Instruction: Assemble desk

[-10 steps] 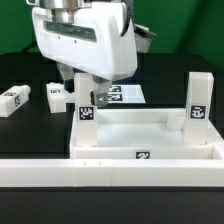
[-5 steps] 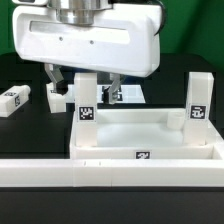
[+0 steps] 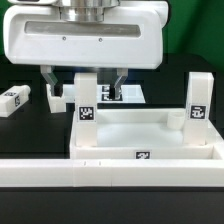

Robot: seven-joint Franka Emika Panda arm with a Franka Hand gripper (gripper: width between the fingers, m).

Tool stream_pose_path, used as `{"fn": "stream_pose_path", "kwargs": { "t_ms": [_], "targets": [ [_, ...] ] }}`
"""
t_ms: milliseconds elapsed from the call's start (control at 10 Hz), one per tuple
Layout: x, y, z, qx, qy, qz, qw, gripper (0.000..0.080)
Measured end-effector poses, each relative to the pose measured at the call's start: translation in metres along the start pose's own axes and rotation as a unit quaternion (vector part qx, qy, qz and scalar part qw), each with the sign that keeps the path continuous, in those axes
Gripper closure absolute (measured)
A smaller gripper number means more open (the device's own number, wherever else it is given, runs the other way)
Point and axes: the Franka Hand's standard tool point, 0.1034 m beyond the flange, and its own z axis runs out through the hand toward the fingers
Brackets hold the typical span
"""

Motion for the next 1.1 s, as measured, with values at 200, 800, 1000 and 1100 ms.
{"fn": "stream_pose_path", "kwargs": {
  "t_ms": [200, 800, 1000, 1100],
  "targets": [
    [0.000, 0.000, 0.000, 0.000, 0.000, 0.001, 1.000, 0.0405],
    [0.000, 0.004, 0.000, 0.000, 0.001, 0.088, 0.996, 0.0510],
    [0.001, 0.011, -0.001, -0.003, 0.003, 0.132, 0.991, 0.0510],
    [0.001, 0.012, -0.001, -0.003, 0.002, 0.142, 0.990, 0.0508]
  ]
}}
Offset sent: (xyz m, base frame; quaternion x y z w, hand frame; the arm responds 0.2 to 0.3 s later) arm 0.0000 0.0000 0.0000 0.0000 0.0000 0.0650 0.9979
